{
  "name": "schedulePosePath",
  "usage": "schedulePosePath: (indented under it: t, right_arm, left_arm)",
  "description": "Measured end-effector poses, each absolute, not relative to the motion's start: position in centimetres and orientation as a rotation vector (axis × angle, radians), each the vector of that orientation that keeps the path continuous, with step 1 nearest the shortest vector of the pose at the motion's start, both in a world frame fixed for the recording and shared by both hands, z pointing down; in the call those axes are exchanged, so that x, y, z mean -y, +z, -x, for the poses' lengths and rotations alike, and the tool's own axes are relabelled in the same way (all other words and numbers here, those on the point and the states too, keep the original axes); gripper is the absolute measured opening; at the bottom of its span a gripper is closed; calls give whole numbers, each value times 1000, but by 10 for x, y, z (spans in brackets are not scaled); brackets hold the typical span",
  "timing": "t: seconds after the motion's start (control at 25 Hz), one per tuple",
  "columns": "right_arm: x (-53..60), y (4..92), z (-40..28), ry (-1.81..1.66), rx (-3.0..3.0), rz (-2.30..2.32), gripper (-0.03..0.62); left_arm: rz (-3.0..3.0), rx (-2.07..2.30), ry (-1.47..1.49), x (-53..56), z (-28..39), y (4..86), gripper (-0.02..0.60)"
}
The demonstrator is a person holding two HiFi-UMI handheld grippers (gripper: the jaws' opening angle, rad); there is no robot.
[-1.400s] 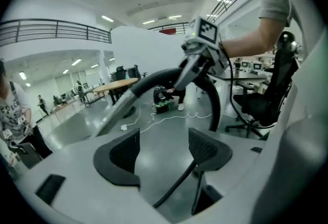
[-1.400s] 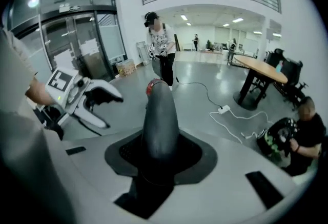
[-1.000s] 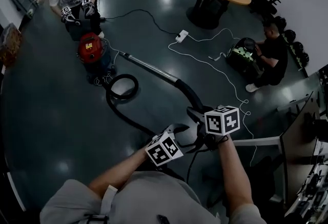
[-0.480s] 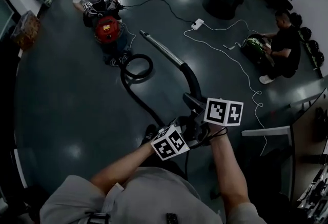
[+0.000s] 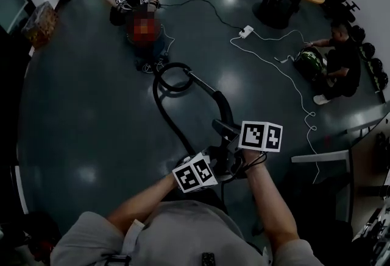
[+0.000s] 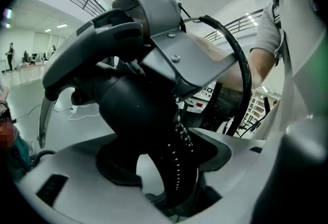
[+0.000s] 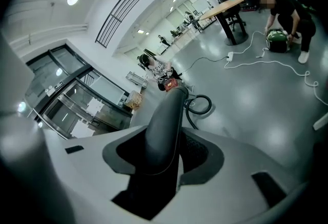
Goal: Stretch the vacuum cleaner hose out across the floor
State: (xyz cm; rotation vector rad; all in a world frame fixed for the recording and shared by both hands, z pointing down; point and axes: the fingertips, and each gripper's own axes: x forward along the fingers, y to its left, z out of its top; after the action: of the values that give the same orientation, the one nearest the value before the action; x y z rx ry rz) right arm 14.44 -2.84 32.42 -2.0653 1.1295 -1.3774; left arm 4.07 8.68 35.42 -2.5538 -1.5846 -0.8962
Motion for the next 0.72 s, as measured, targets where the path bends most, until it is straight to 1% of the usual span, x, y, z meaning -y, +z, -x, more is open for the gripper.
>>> schedulePosePath:
  t: [0.16,0.32,0.56,0.72]
  right_arm:
    - [64,339,-104,-1431,-1118,2017,192]
    - [87,352,-54,-1493,-1100,1951,231]
    - [87,362,20,-1564,-1025,1820,236]
    - [63,360,52,-1582,-1018,1766,236]
  left_arm:
    - [2553,1673,-939,-49,1,359,285]
    - [2491,1821,-974,-16,57,361,285]
    - [2255,1950,-1001,13,141,369,285]
    - [2173,1943,-1023,25,173,383,281]
